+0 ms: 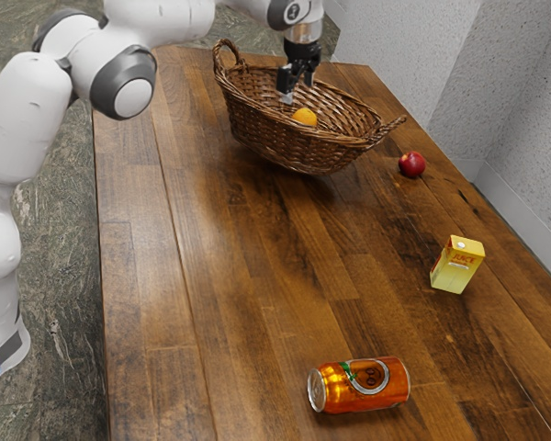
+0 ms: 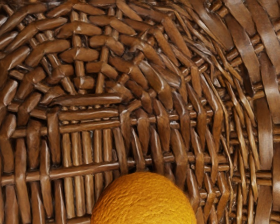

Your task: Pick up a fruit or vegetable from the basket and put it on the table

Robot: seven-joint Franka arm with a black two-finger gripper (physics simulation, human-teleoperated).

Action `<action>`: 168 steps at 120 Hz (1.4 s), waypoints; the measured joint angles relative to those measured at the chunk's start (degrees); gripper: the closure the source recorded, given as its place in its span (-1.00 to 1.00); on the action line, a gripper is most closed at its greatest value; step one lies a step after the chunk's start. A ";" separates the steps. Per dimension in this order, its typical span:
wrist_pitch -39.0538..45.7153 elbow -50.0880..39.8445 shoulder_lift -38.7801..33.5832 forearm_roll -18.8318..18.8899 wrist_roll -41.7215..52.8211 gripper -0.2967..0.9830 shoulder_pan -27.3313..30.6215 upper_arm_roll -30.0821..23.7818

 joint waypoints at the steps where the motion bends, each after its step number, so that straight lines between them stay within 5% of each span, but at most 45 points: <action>1: 0.18 0.00 0.06 -0.01 0.09 -0.54 0.10 -0.02; 168: 7.80 -3.25 4.90 -2.25 6.78 -0.54 1.90 -3.75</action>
